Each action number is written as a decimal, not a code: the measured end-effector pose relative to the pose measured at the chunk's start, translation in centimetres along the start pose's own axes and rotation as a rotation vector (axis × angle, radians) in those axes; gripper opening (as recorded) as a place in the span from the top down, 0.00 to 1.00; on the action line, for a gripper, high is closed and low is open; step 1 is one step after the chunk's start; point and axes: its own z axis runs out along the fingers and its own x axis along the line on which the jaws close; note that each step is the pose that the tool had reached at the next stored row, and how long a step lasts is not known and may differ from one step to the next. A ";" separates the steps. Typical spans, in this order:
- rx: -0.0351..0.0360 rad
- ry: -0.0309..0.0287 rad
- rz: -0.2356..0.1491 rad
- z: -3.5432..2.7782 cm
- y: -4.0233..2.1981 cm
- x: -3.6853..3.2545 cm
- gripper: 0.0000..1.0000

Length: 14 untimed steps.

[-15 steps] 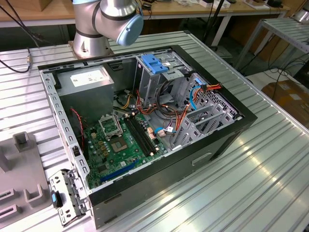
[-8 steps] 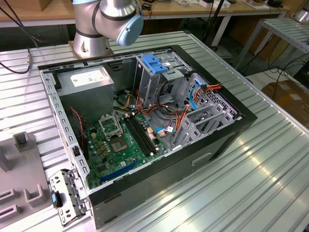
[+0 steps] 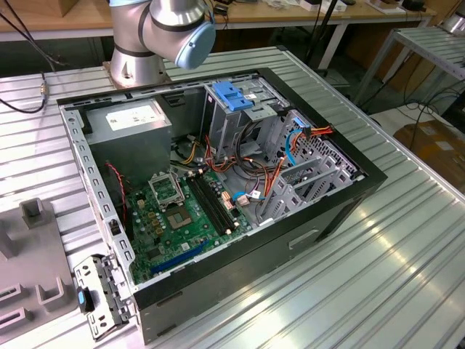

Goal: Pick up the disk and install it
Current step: 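Pick up the disk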

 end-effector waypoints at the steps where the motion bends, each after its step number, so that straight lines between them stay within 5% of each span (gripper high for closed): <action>1: 0.0000 -0.0006 0.000 0.09 0.01 -0.06 0.51; 14: -0.0001 -0.0072 0.000 1.79 0.26 -0.19 0.51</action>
